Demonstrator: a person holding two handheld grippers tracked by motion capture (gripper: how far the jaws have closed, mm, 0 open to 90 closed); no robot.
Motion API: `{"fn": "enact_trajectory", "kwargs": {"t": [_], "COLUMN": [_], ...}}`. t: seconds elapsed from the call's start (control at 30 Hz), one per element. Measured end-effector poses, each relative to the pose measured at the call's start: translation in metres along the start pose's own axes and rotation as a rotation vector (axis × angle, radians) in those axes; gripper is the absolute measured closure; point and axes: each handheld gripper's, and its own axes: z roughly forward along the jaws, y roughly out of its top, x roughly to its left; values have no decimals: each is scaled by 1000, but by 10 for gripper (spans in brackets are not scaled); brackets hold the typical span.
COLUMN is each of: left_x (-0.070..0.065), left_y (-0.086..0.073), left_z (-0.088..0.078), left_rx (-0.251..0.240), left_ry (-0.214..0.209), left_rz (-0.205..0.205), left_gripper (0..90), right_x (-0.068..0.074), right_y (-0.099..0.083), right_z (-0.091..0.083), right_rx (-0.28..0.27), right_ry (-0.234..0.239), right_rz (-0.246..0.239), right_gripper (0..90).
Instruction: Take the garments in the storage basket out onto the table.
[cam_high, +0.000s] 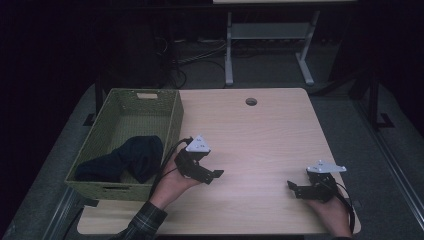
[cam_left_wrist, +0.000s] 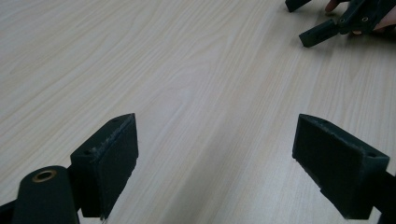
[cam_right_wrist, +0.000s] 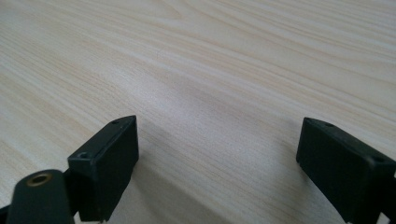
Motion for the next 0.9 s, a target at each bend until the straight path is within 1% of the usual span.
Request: {"fn": "enact_trajectory", "kwargs": {"t": [0.17,0.23,0.33,0.37,0.53,0.63,0.73,0.9], "left_x": [1,1,3,4,9,11,14,19], "left_y": [5,7,10,10,12,13,15,18], "left_z": [-5,-6,-11,-13,-20,-25,-30,-39], "left_rx": [-1,4,3,7,3,3,1,3], "left_ry": [-11,-5,0,3,6,2,0,11], "left_rz": [3,14,13,19,7,7,-6,-1], "left_gripper": [140,140,140,140,140,140,140,140], "right_x": [0,0,0,0,0,0,0,0], "right_y": [0,0,0,0,0,0,0,0], "right_z": [0,0,0,0,0,0,0,0], "right_rx": [0,0,0,0,0,0,-1,0], "right_ry": [1,2,2,1,2,2,2,2], "right_rz": [1,-1,0,0,0,1,-2,-2], "right_gripper": [126,126,126,126,126,126,126,126]}}
